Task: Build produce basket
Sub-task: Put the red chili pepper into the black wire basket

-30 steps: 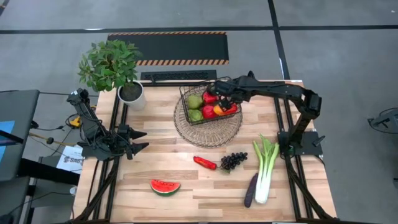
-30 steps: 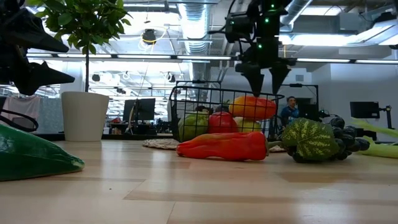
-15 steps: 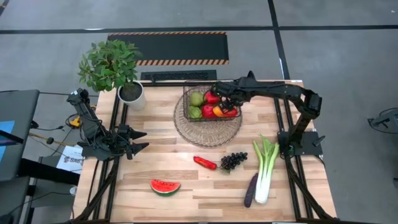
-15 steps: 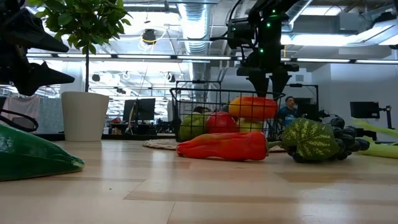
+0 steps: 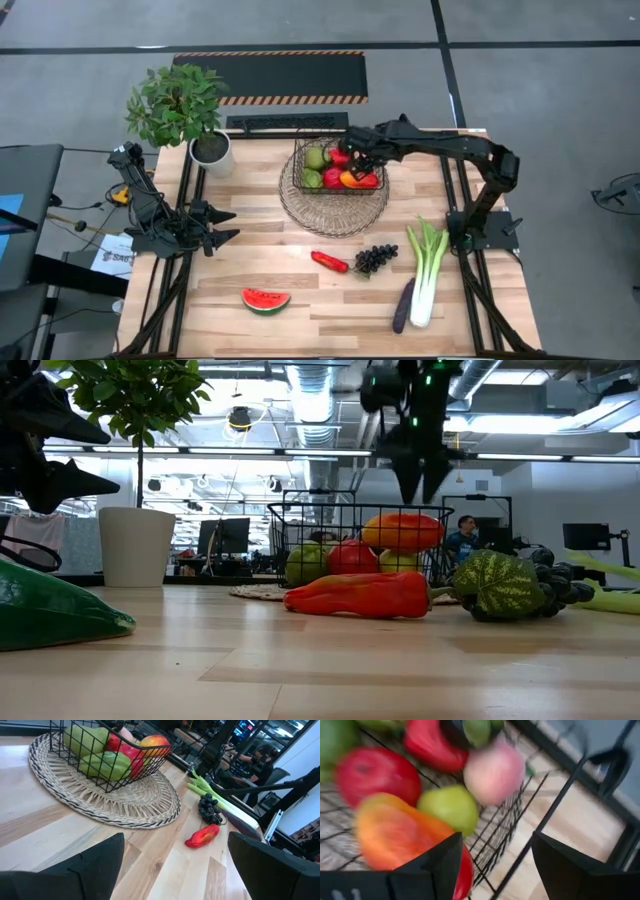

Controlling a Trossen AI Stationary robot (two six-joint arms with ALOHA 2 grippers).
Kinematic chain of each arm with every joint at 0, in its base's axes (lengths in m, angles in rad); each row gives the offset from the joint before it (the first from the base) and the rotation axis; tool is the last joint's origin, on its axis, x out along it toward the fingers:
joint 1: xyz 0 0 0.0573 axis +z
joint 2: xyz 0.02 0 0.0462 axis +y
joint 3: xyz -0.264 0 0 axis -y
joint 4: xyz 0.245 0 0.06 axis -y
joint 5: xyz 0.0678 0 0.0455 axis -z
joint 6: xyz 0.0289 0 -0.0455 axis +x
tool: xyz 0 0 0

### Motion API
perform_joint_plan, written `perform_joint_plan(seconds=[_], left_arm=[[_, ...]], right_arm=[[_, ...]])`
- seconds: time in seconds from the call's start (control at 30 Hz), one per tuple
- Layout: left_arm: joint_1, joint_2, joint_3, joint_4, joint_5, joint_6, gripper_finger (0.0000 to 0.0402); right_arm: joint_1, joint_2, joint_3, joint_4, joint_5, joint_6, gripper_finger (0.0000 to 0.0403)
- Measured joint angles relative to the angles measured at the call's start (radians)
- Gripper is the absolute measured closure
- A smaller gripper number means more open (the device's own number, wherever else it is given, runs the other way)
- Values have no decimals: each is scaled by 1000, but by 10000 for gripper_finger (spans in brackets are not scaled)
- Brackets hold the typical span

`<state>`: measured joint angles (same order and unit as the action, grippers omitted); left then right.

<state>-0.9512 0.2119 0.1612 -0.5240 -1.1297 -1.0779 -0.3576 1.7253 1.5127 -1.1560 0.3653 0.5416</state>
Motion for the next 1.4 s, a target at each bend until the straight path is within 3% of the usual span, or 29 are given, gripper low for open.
perform_joint_plan(seconds=[0.17,0.27,0.37,0.5,0.67,0.83,0.97,1.1,1.23,1.4], left_arm=[[0,0,0,0,0,0,60],[0,0,0,0,0,0,60],[0,0,0,0,0,0,60],[0,0,0,0,0,1,60],[0,0,0,0,-1,7,60],[0,1,0,3,-1,7,60],[0,2,0,4,0,6,60],[0,3,0,4,0,6,60],[0,3,0,5,1,9,60],[0,4,0,5,1,10,60]], right_arm=[[27,-68,93,5,-5,-33,147],[75,-122,114,25,-83,-23,147],[166,-161,114,46,-159,-8,147],[345,-168,114,47,-158,60,147],[582,-94,88,147,-29,120,147],[736,44,81,239,110,108,147],[780,165,80,270,107,176,147],[797,258,80,328,32,199,140],[793,327,81,389,-21,207,104],[771,357,82,391,0,195,46]])
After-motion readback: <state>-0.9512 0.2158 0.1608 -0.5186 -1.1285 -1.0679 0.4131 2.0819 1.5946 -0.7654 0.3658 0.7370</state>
